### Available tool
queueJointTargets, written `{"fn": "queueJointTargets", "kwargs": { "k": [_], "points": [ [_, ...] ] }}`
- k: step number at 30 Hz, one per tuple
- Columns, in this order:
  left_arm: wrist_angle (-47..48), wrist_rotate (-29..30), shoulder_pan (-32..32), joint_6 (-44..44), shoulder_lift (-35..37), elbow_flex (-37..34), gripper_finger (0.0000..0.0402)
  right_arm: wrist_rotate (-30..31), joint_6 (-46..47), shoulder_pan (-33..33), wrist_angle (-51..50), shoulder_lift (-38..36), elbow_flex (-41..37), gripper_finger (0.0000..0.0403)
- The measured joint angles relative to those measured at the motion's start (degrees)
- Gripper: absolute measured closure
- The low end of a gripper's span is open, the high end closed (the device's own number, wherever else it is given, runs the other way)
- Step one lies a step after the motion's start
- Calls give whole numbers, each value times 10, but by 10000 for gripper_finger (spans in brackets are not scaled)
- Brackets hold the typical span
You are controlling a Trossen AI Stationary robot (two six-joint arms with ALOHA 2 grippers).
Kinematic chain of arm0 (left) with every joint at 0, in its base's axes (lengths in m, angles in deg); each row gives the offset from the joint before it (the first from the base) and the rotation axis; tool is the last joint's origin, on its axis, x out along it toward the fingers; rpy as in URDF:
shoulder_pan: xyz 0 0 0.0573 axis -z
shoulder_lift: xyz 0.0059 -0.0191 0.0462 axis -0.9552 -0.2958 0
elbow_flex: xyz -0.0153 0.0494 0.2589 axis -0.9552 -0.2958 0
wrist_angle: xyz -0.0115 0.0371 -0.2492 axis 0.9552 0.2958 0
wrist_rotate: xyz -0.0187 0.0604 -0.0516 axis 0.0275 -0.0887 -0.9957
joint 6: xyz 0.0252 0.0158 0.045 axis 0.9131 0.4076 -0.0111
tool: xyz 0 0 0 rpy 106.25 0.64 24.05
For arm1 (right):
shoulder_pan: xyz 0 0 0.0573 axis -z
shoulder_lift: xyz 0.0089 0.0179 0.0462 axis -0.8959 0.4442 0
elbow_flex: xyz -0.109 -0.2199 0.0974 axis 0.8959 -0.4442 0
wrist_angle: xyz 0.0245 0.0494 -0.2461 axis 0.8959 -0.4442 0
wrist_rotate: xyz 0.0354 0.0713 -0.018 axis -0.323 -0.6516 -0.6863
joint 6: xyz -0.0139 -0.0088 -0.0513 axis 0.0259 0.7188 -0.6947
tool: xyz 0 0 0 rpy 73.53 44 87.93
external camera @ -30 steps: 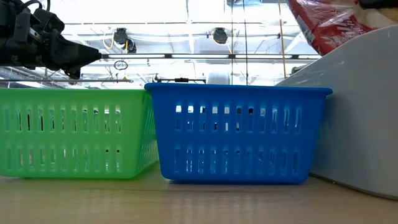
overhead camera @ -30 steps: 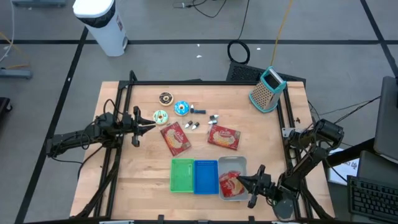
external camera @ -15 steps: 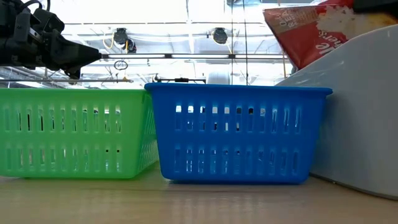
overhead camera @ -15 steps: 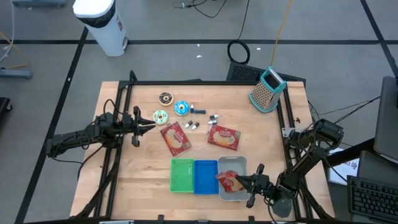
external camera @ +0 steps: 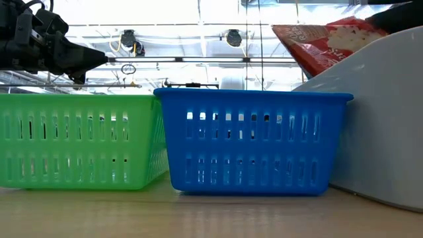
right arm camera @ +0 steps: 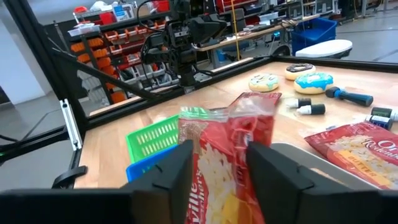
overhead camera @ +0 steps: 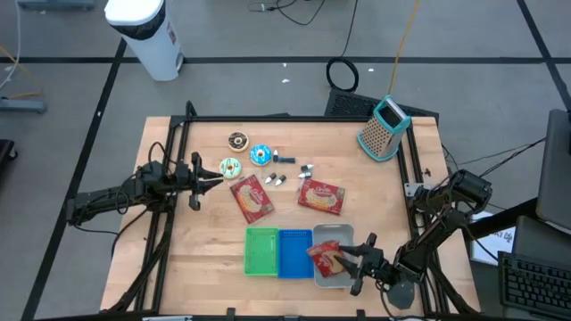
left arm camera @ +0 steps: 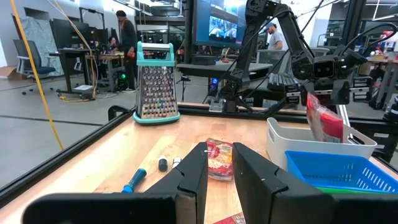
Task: Pick & Place Food Item
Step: Put the top right red popcorn bag into the white bin, then put the right red popcorn bag into the white bin
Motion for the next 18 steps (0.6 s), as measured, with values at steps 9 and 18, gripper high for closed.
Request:
{"fn": "queueJointTargets", "kwargs": {
  "k": [9, 18],
  "points": [
    [0, 0, 0, 0, 0, 0, 327, 3, -42, 1, 11, 0, 0, 205],
    [0, 0, 0, 0, 0, 0, 327, 1, -139, 13, 64, 0, 0, 191]
  ]
}}
